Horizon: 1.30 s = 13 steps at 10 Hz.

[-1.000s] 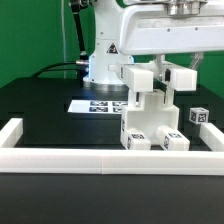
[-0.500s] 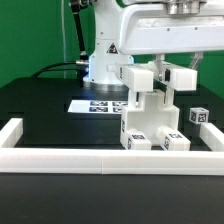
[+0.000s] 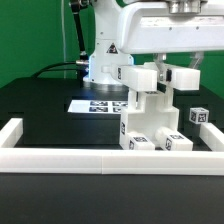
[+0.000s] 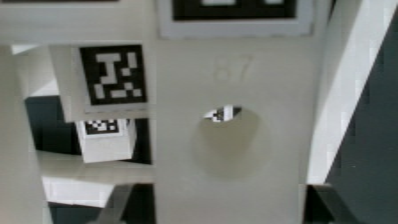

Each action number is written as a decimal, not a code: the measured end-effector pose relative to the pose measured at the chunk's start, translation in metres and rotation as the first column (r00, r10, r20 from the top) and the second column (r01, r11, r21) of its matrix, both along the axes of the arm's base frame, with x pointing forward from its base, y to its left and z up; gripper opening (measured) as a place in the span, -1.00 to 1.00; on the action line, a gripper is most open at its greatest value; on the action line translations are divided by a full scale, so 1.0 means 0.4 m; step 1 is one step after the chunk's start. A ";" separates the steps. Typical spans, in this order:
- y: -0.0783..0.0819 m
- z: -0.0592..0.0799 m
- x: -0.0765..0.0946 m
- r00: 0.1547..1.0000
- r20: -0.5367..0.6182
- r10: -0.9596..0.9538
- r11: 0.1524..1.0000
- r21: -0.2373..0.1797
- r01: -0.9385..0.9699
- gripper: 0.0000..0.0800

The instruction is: Assemble chair

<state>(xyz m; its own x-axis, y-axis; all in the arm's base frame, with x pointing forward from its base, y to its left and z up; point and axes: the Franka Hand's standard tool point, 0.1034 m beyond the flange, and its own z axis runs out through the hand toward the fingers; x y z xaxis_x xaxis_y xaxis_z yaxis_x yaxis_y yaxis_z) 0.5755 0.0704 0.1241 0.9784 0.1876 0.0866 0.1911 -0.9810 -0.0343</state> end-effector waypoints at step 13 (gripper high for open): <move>0.009 0.000 0.003 1.000 -0.010 -0.009 1.000 -0.001 0.009 -0.27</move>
Offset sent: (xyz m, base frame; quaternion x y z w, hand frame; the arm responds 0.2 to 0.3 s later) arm 0.0058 -0.0015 -0.0011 -0.0102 0.0127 -0.0921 0.9956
